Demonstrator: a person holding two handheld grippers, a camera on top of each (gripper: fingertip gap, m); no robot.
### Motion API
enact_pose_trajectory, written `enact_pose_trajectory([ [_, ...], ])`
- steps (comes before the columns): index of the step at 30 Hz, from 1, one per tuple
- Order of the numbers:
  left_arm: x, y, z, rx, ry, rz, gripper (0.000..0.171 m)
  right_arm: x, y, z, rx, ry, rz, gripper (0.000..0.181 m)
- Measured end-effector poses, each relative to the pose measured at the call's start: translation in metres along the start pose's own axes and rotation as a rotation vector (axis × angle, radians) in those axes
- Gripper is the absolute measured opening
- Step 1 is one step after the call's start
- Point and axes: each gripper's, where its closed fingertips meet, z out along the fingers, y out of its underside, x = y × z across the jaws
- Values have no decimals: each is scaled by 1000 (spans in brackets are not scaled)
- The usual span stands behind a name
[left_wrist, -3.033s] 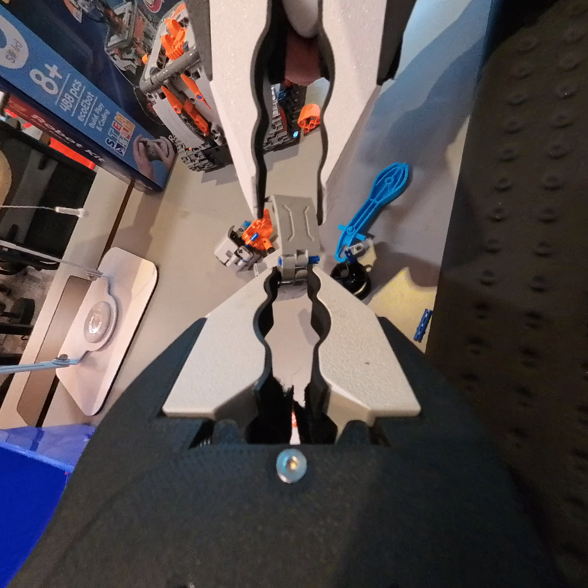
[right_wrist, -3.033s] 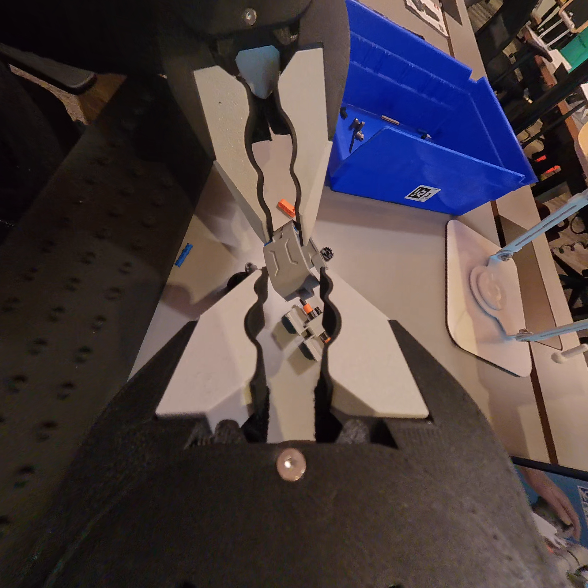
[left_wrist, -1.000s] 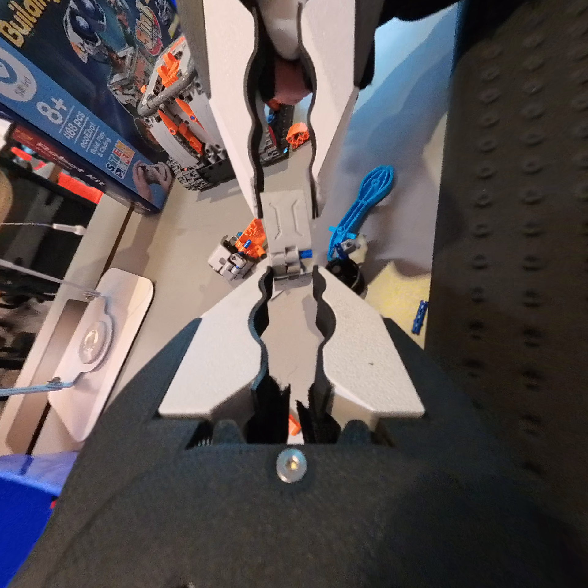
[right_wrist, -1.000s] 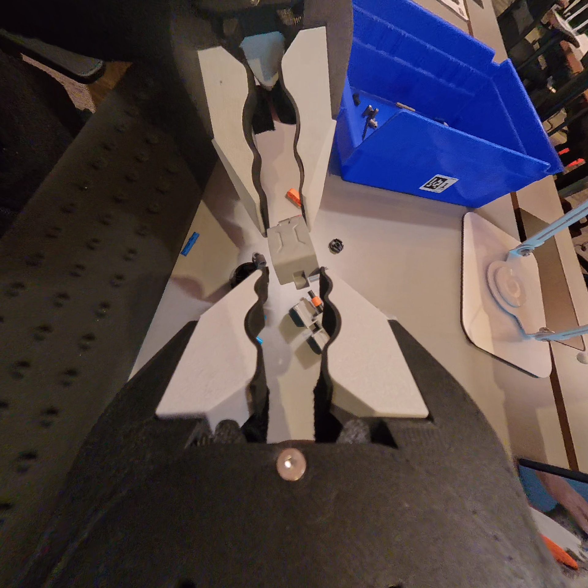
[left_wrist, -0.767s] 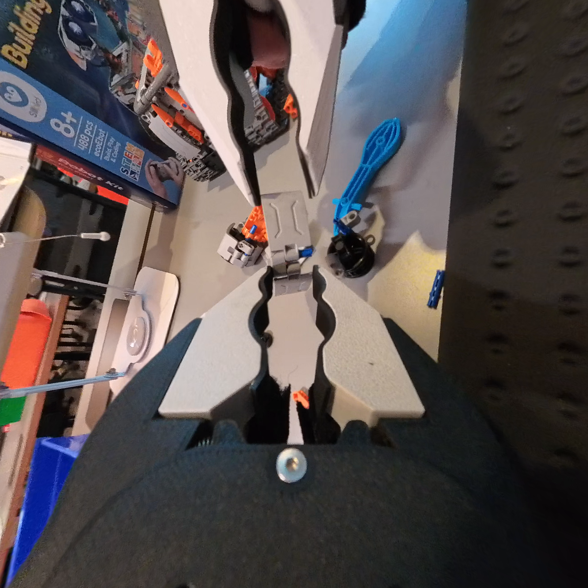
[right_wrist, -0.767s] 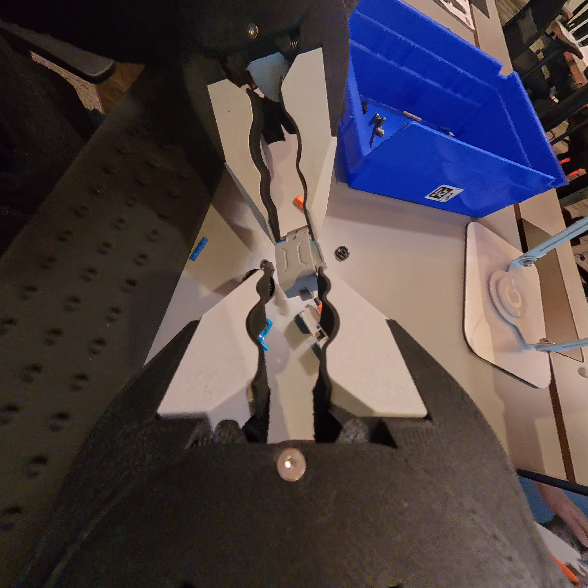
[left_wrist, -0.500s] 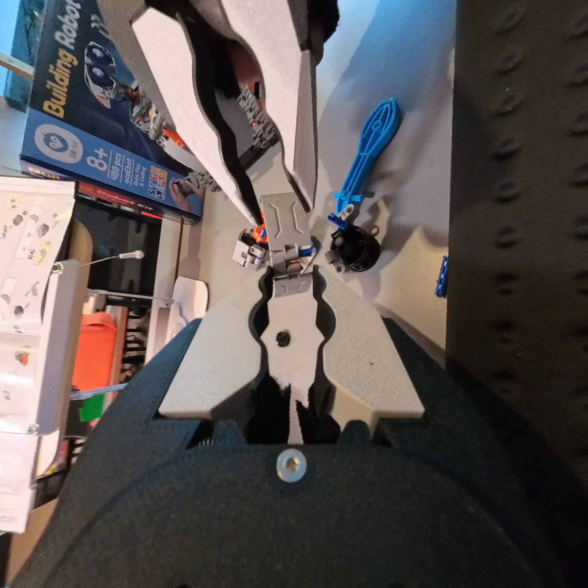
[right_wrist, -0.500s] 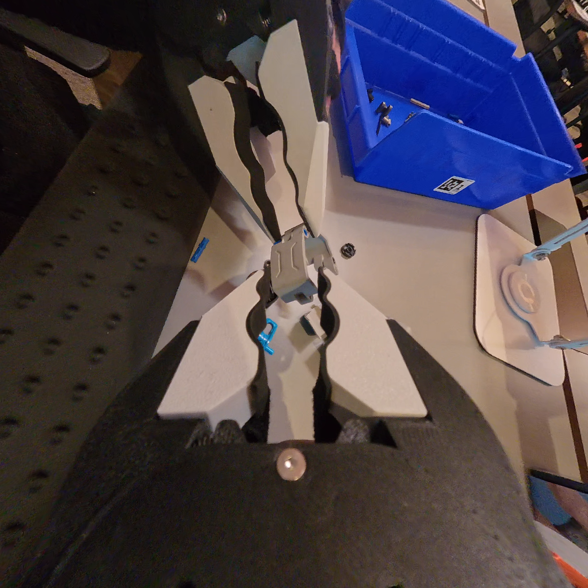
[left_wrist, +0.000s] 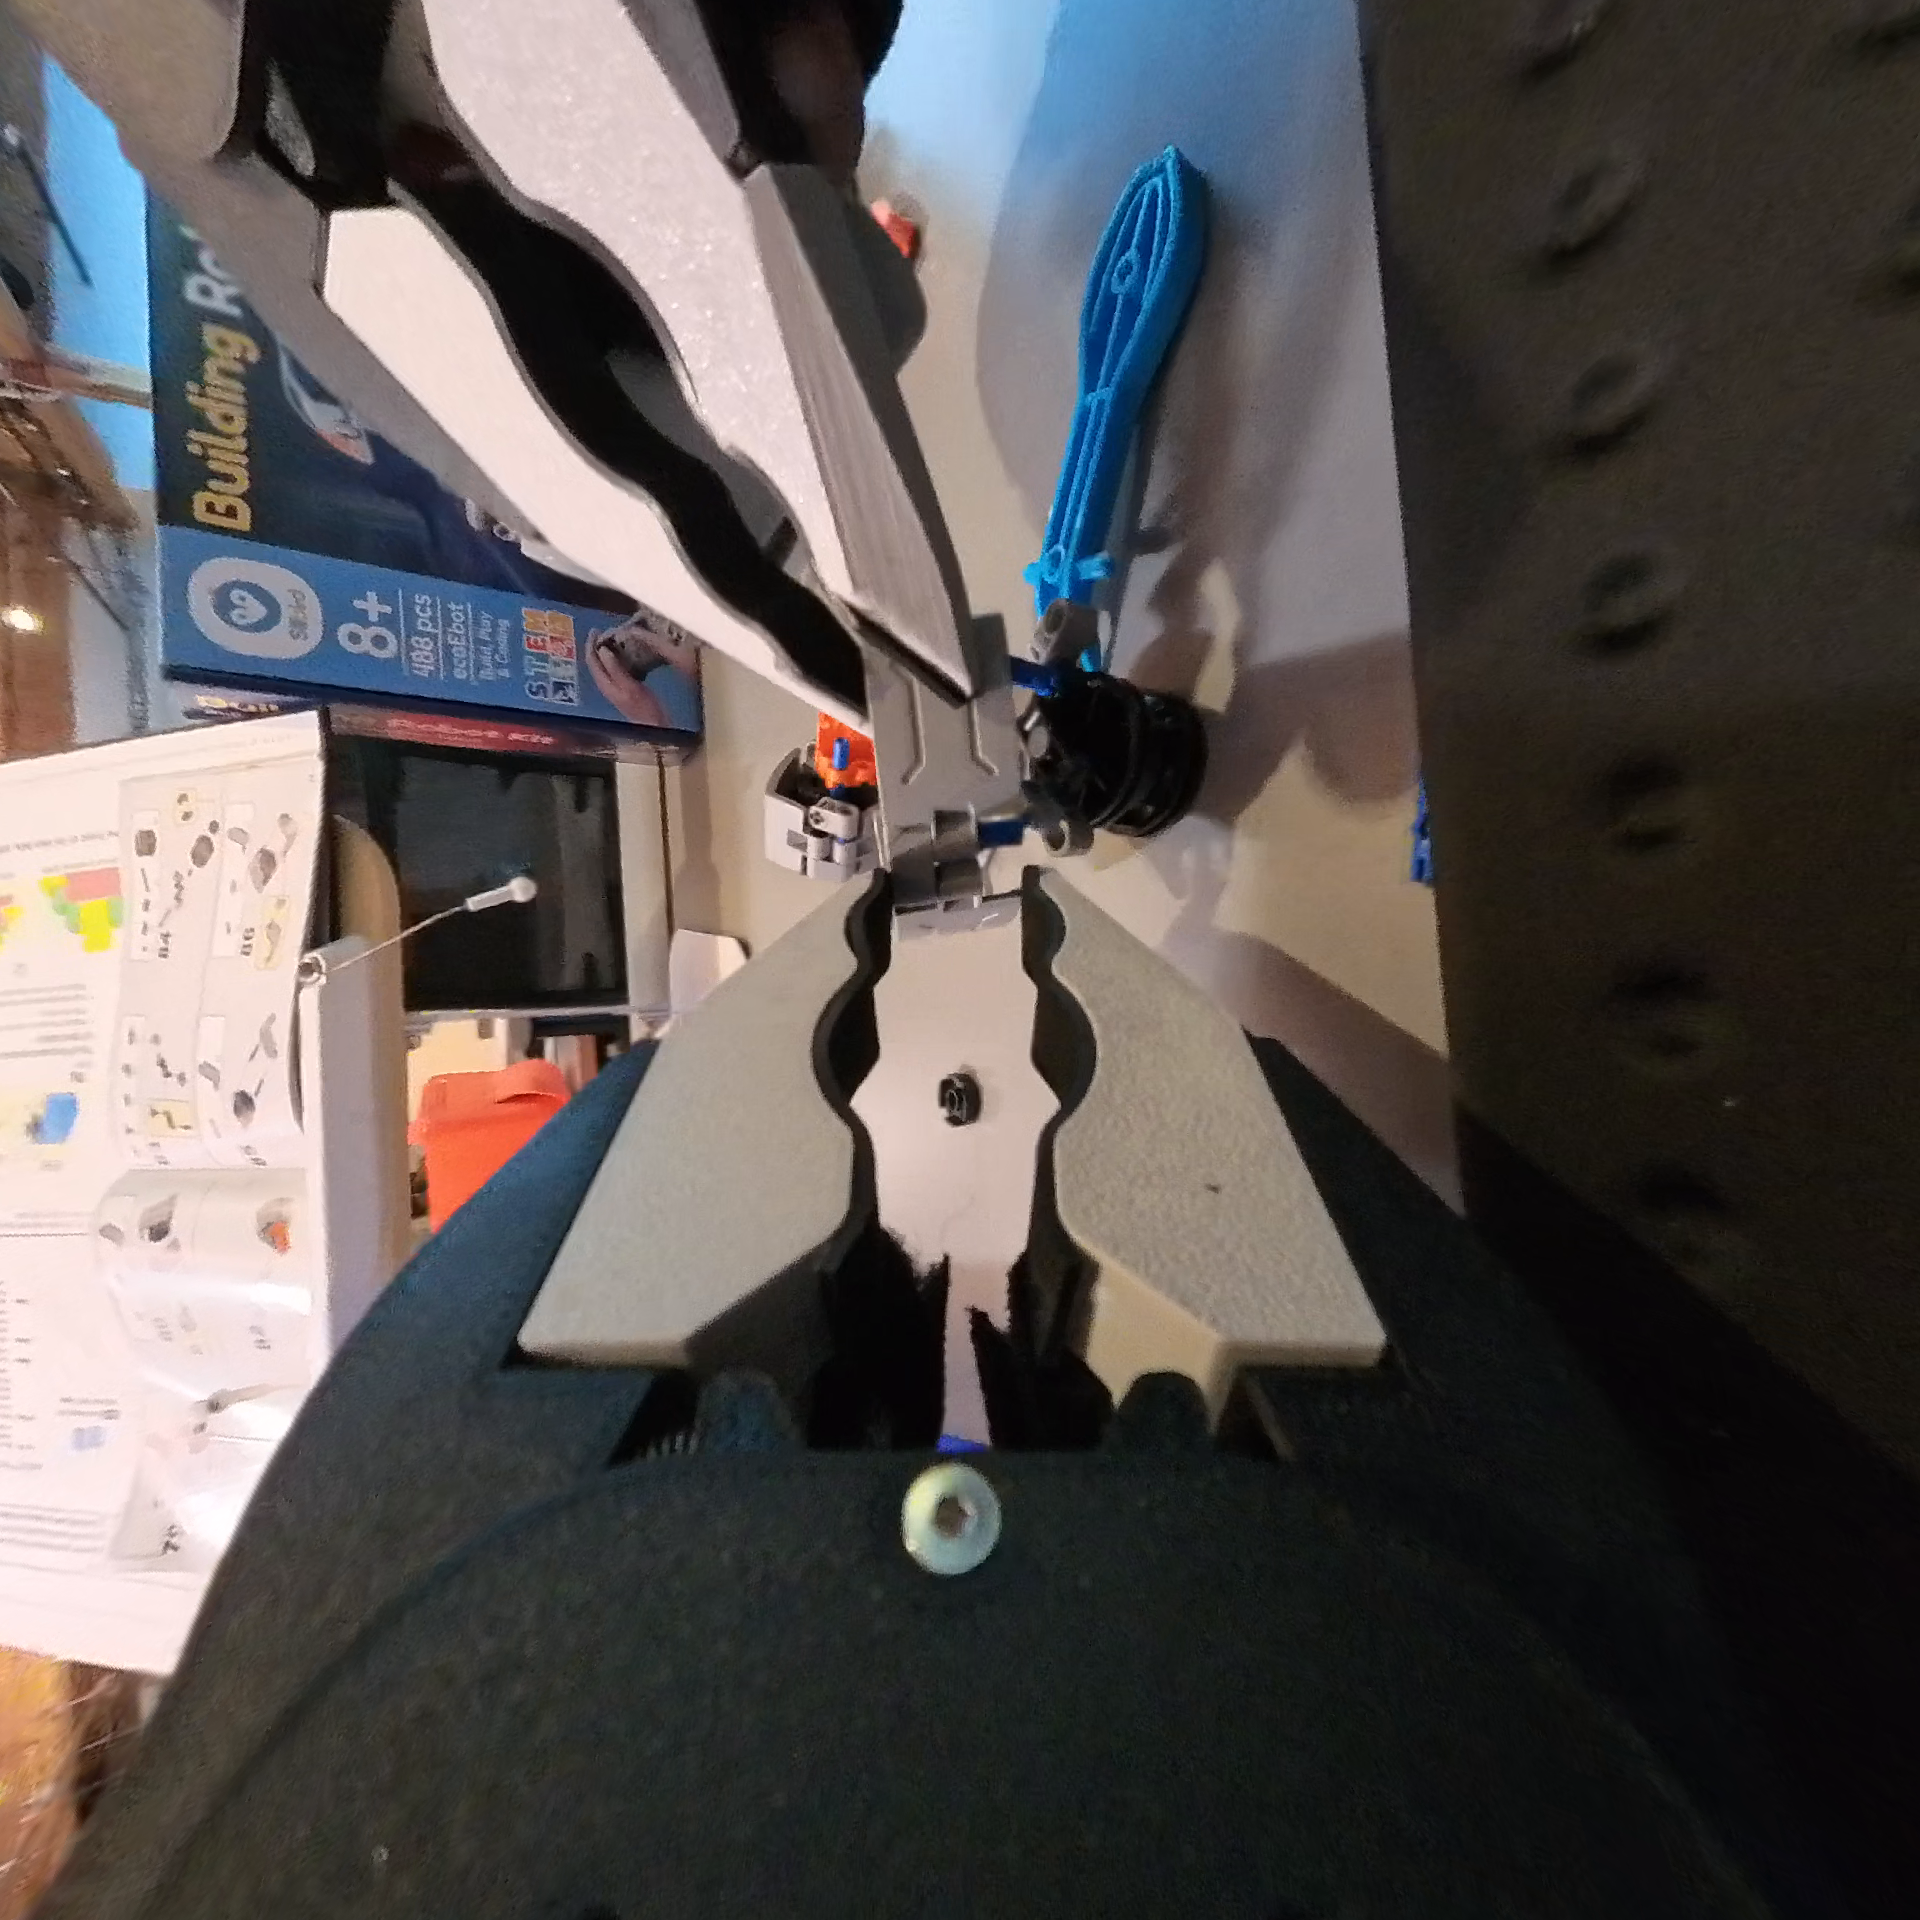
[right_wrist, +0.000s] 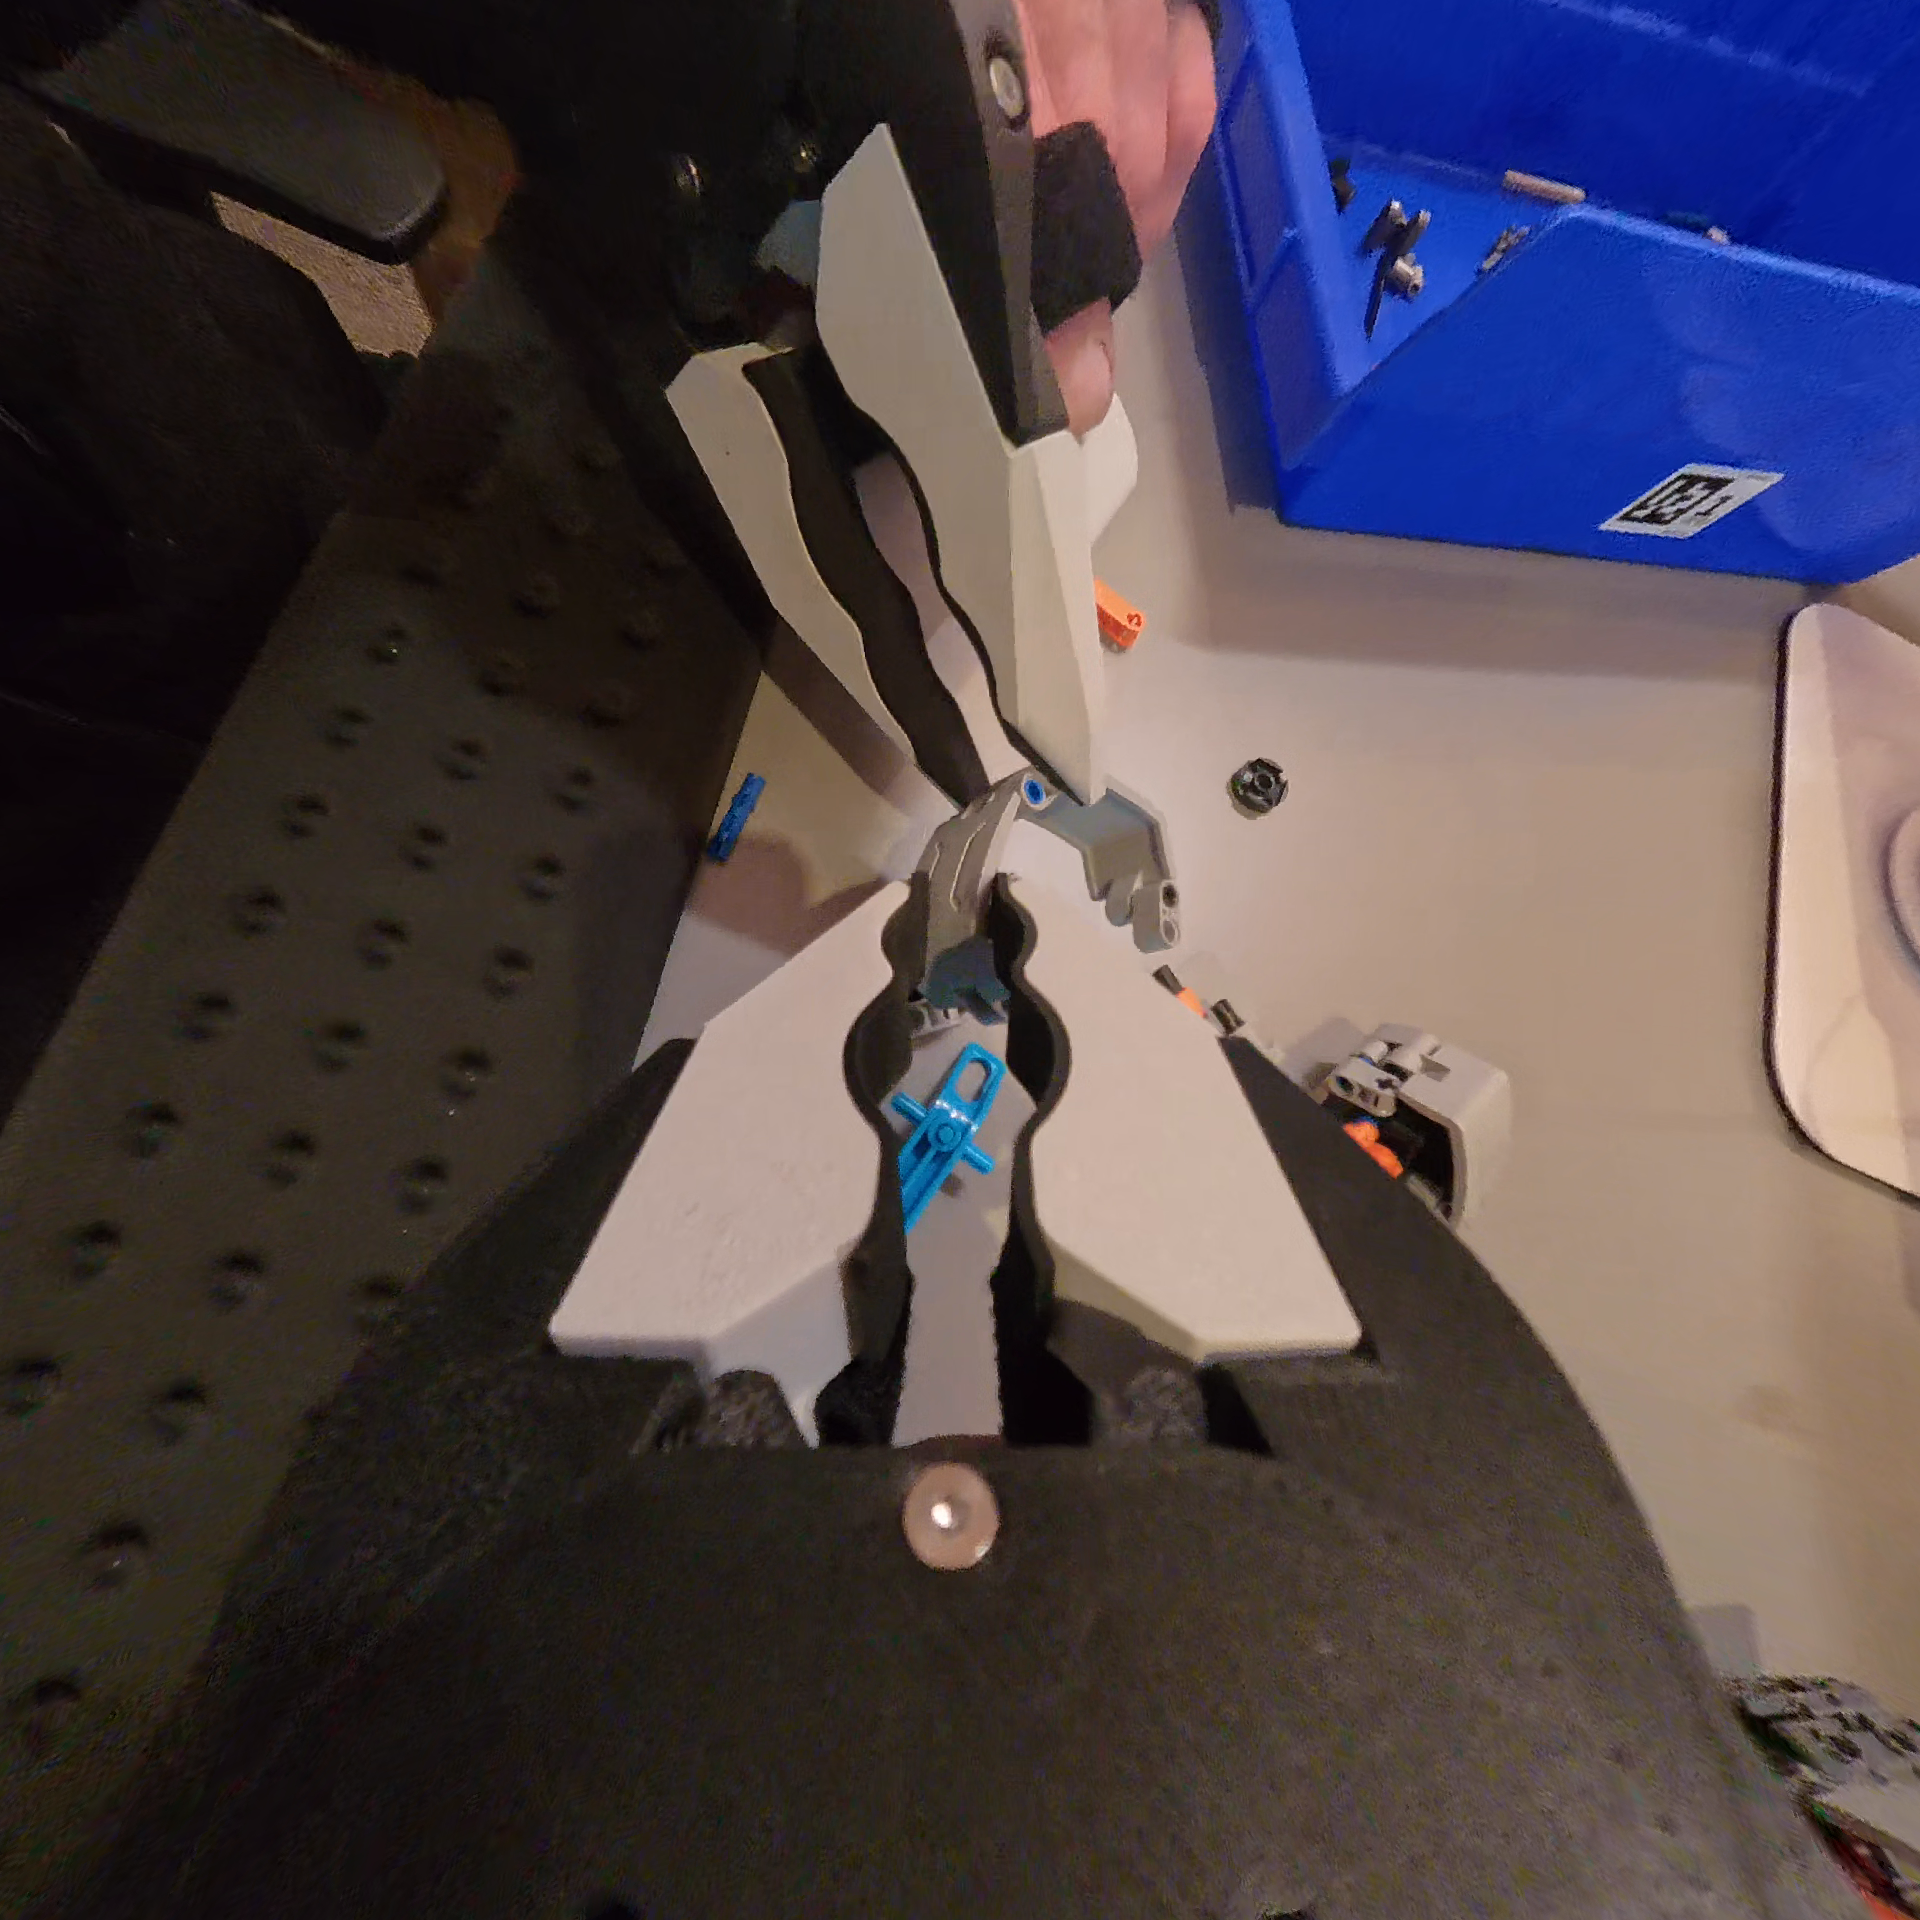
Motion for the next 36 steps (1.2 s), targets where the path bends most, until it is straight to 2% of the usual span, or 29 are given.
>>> enact_pose_trajectory([
  [4,-1,0,5,1,-34,12,22,2,5,0,-37,16,2,7],
  [6,-6,-4,4,26,-74,-3,15,3,8,1,-48,21,-1,1],
  [12,2,-4,5,50,-15,-33,20,1,11,5,-60,4,16,0],
  [18,-3,-5,6,58,-38,-41,44,8,5,-5,-8,-14,141,0],
  [26,-2,1,13,21,-85,26,57,7,9,-7,5,-85,281,0],
  [32,-1,-1,19,10,-101,81,45,8,14,-3,-16,-90,314,0],
  [36,-4,-3,23,9,-105,84,42,9,16,-4,-10,-101,337,0],
])
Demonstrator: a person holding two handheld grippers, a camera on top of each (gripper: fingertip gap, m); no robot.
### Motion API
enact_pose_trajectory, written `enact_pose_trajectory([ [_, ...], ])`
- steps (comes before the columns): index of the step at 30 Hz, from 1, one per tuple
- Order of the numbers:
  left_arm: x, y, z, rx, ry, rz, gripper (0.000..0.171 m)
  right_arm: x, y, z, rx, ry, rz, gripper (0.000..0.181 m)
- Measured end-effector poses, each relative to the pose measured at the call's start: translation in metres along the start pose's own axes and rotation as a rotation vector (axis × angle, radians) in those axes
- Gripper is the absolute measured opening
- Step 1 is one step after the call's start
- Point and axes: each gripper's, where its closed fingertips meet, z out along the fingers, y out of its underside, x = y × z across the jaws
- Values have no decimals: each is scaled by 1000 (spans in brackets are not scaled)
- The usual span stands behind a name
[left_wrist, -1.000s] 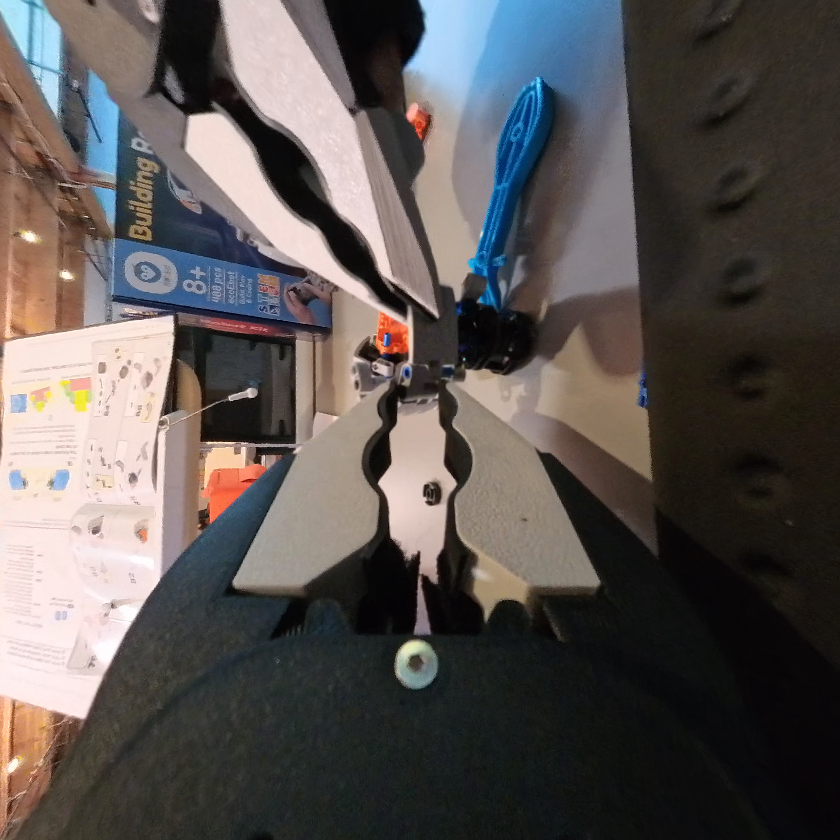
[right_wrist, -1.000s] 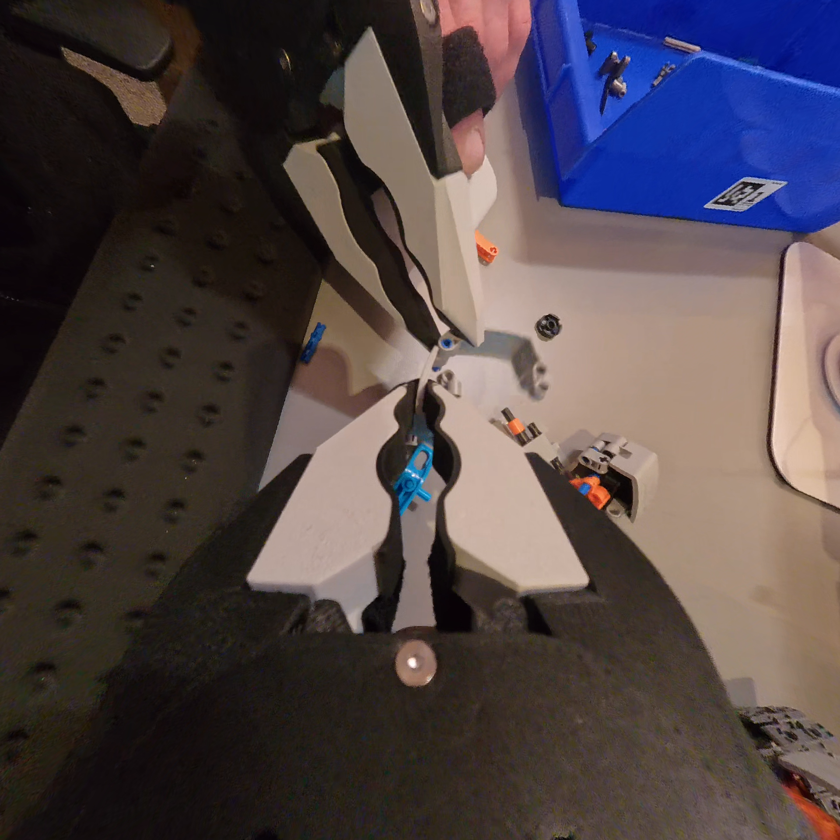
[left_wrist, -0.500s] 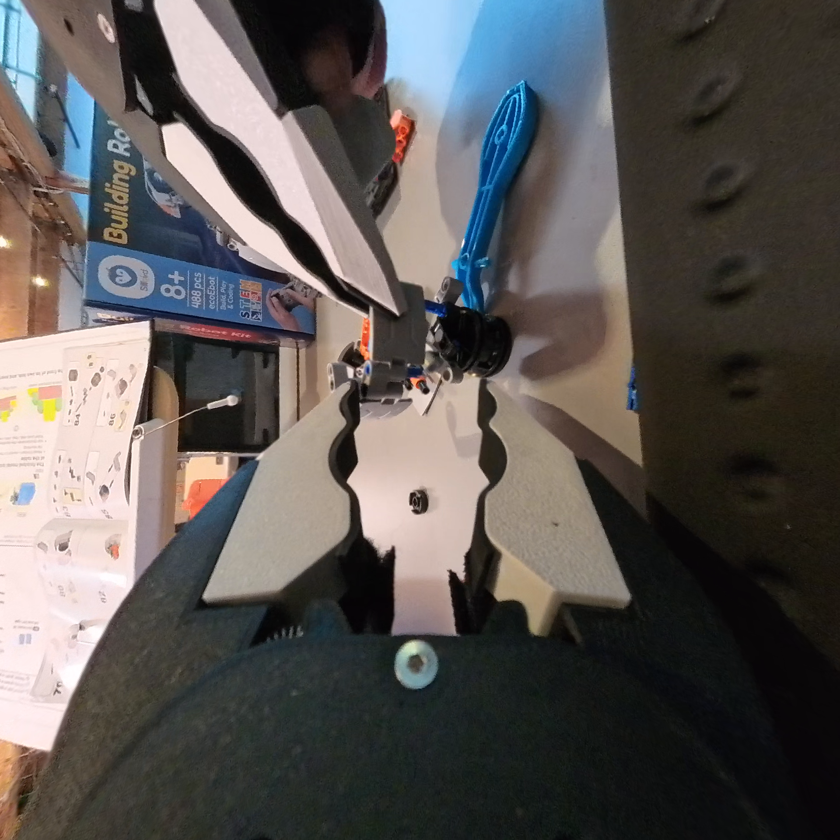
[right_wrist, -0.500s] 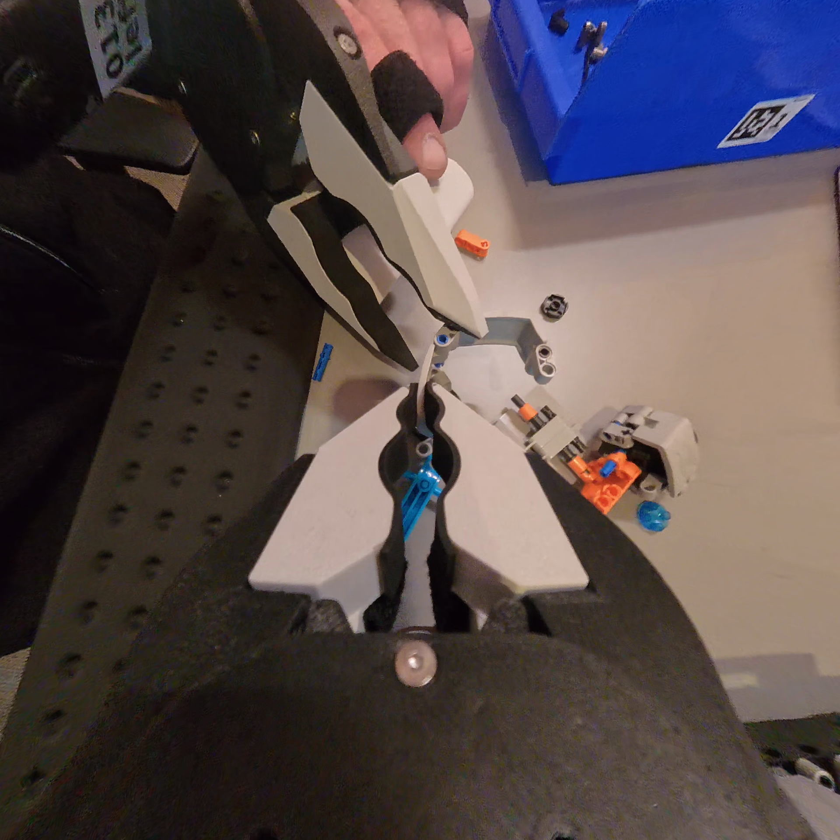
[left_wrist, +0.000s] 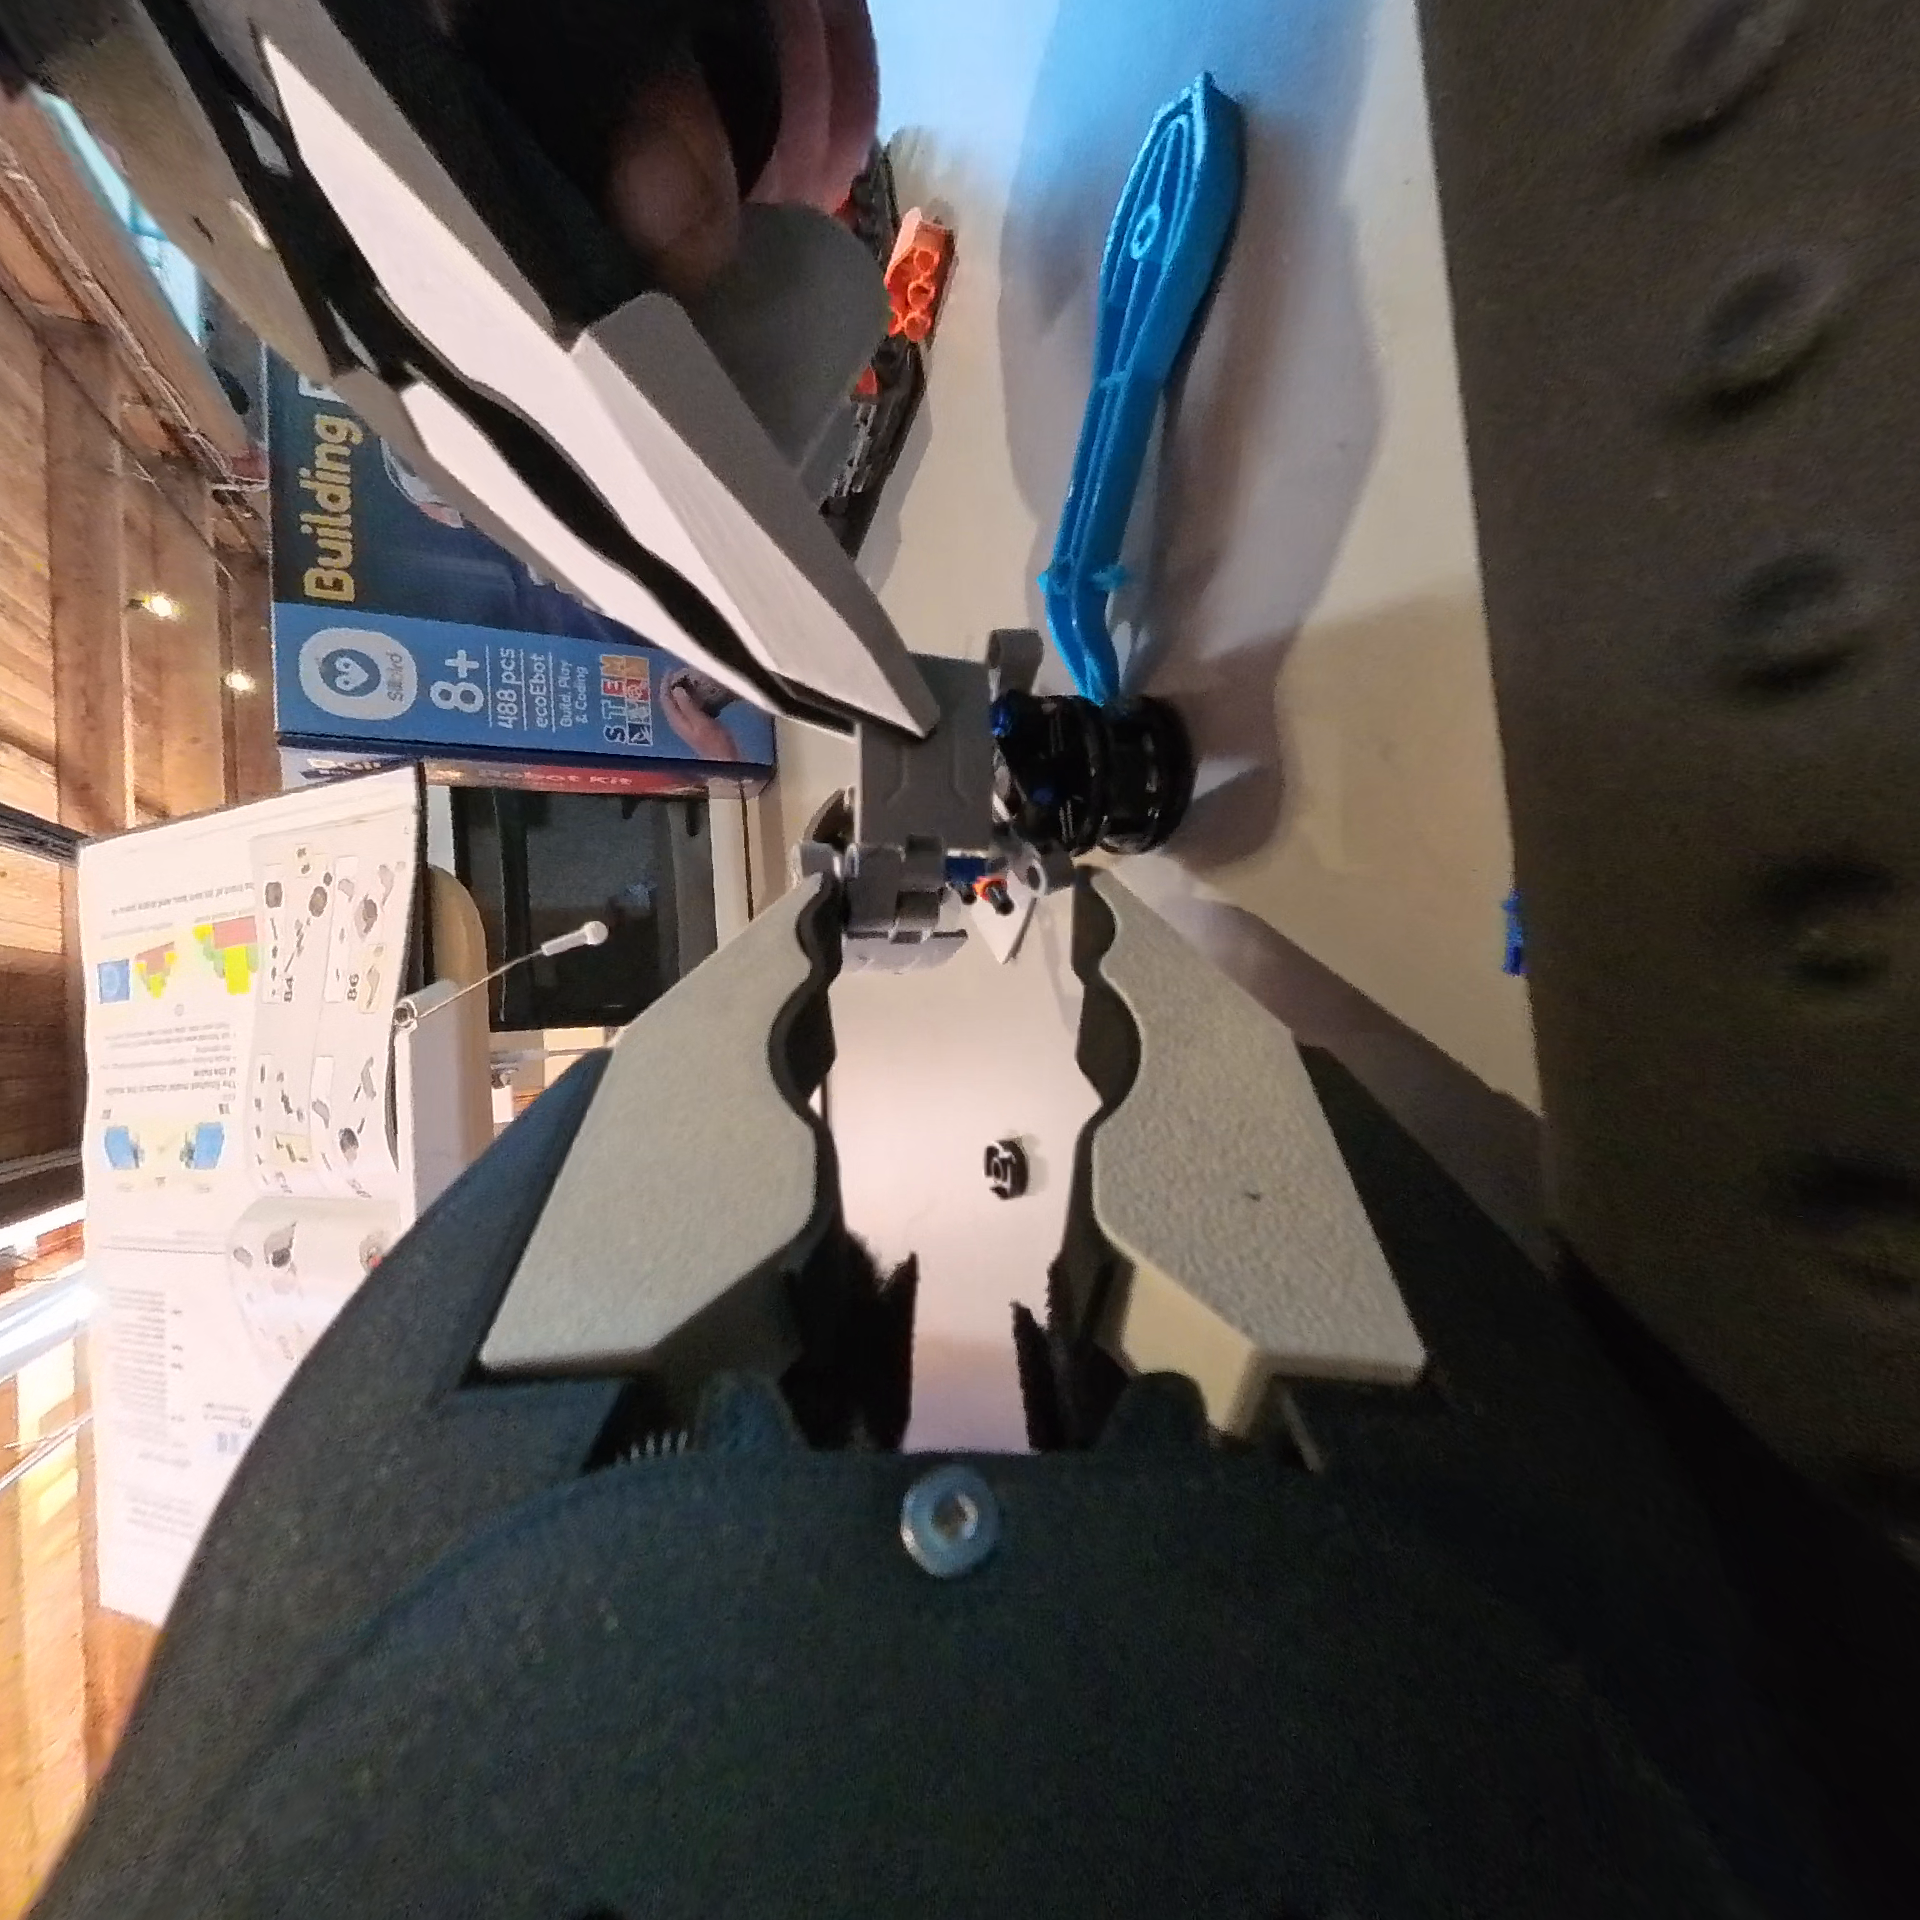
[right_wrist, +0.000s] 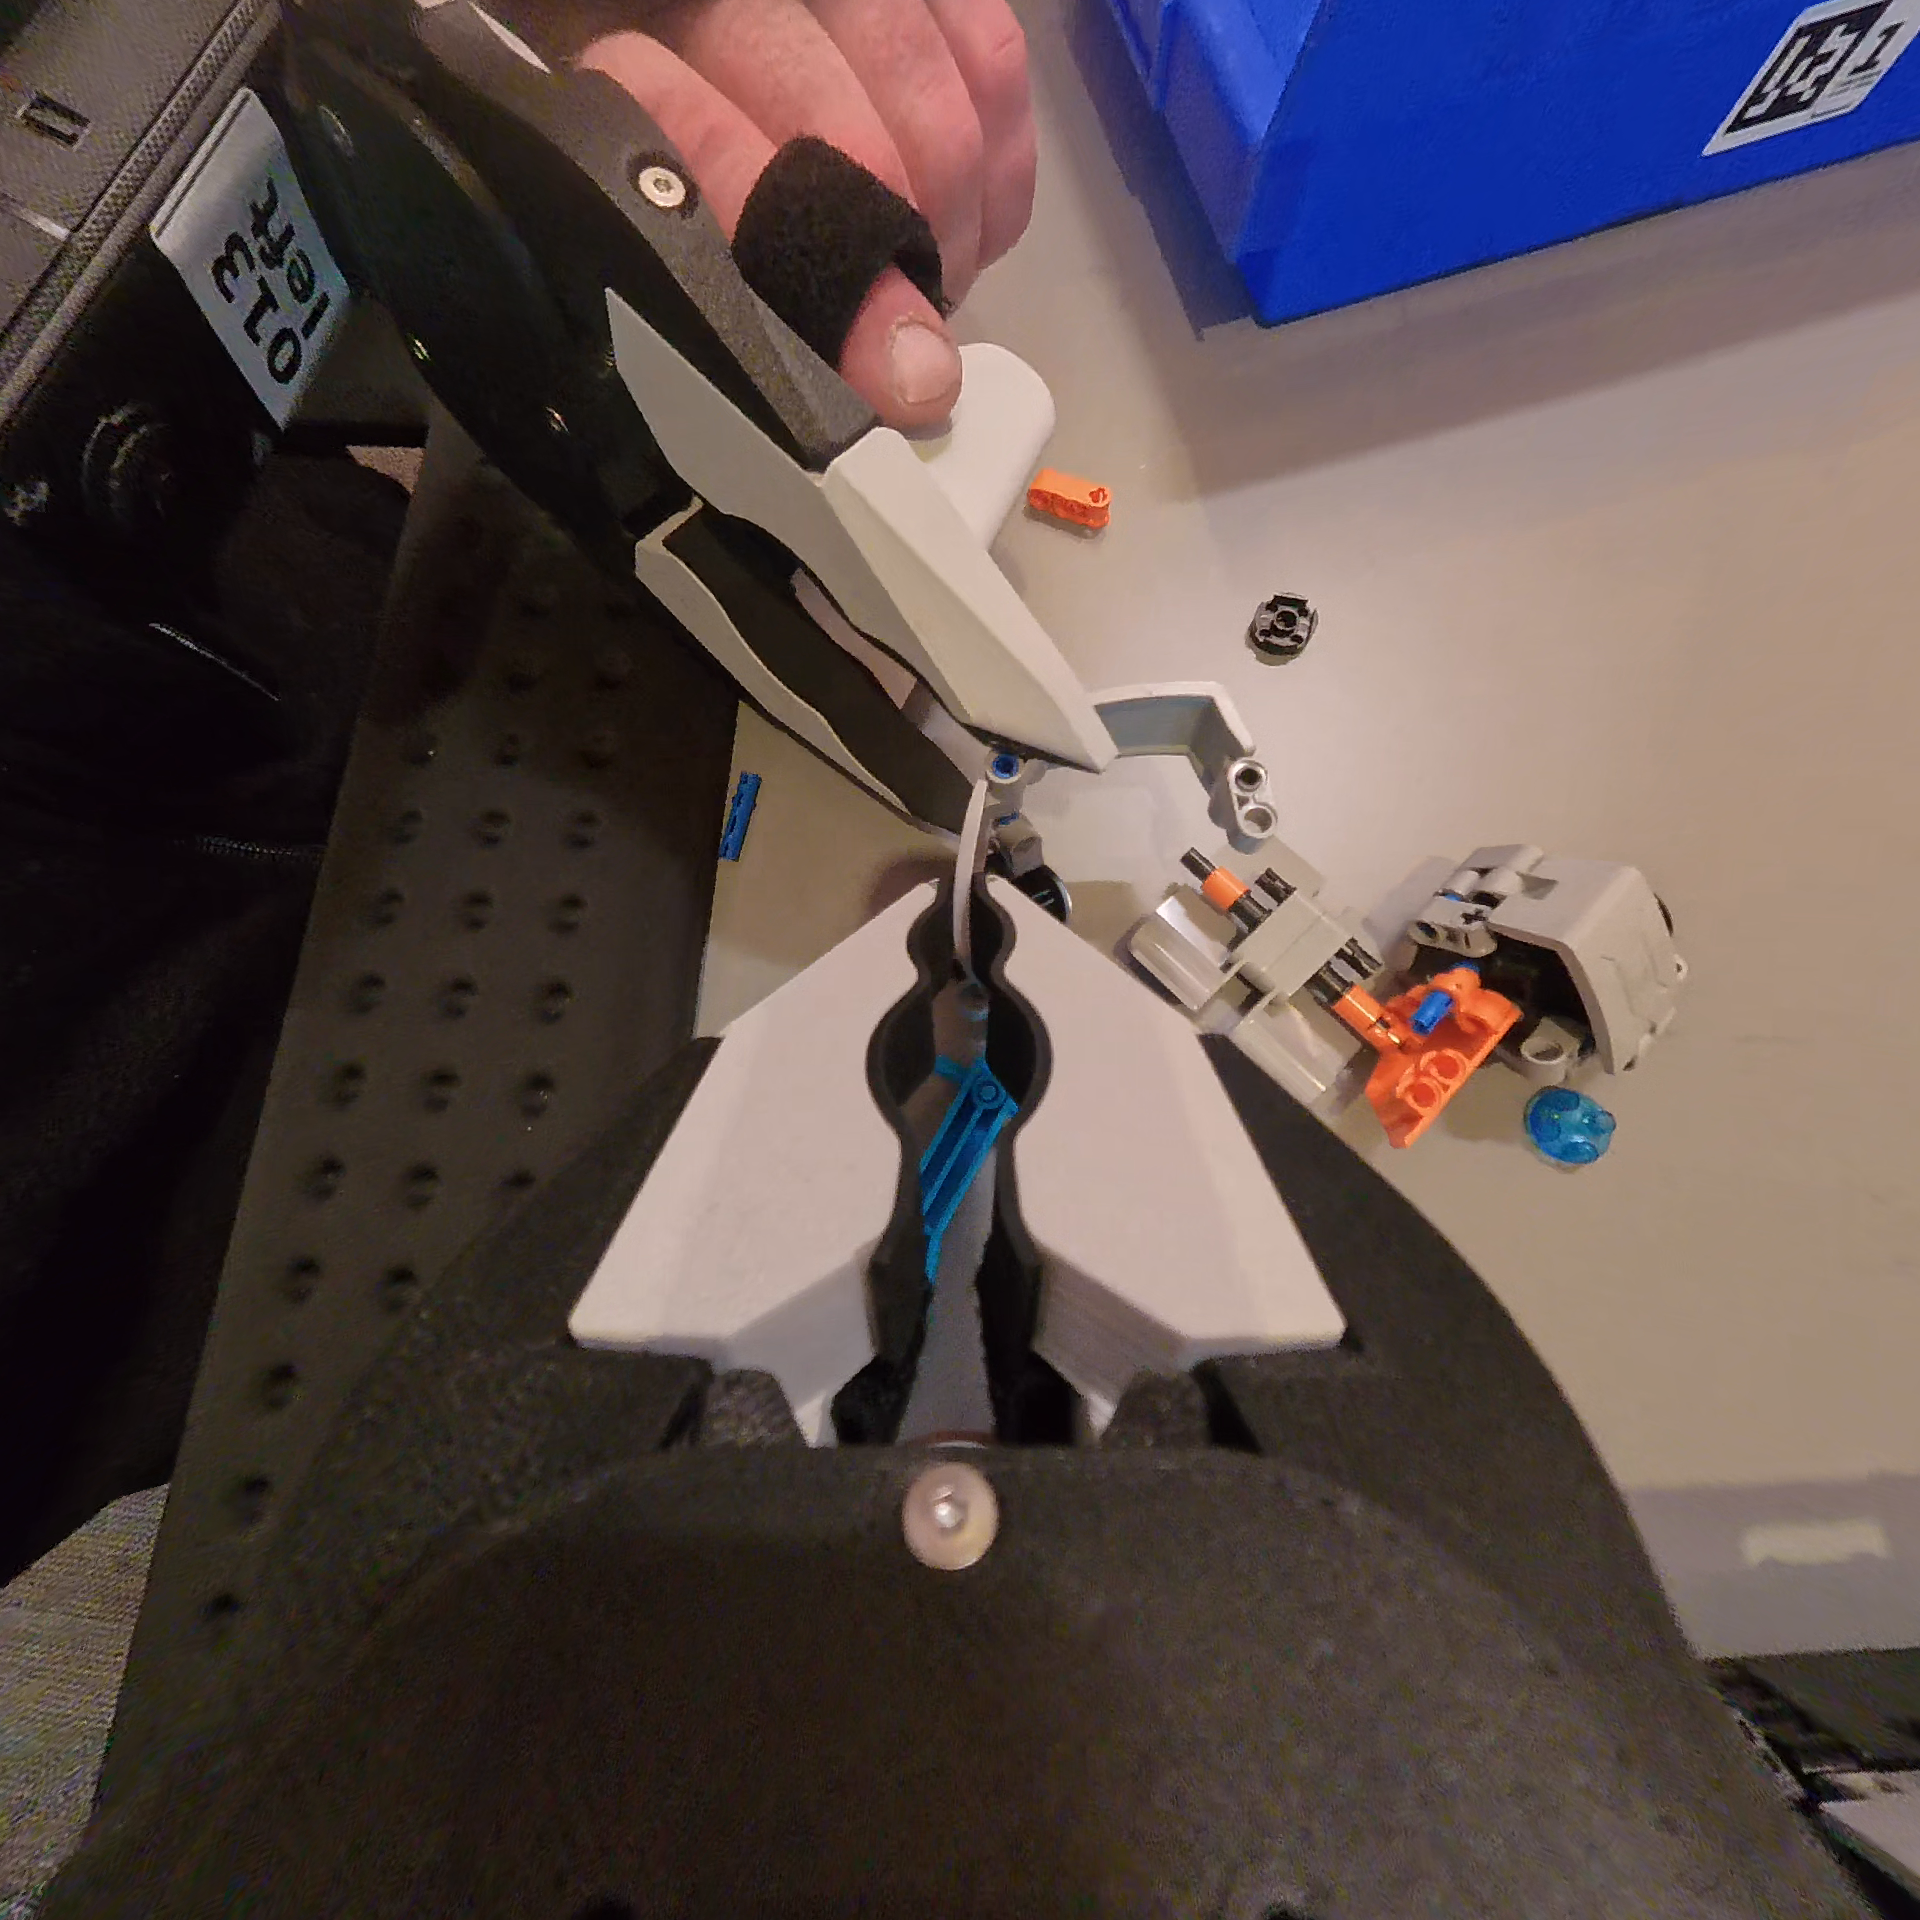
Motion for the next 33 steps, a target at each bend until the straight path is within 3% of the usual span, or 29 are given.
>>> enact_pose_trajectory([
  [9,-1,-2,4,8,-3,-11,33,1,3,0,-6,-19,30,0],
  [33,-3,-6,15,2,-1,-3,31,4,11,-7,-56,41,74,0],
])
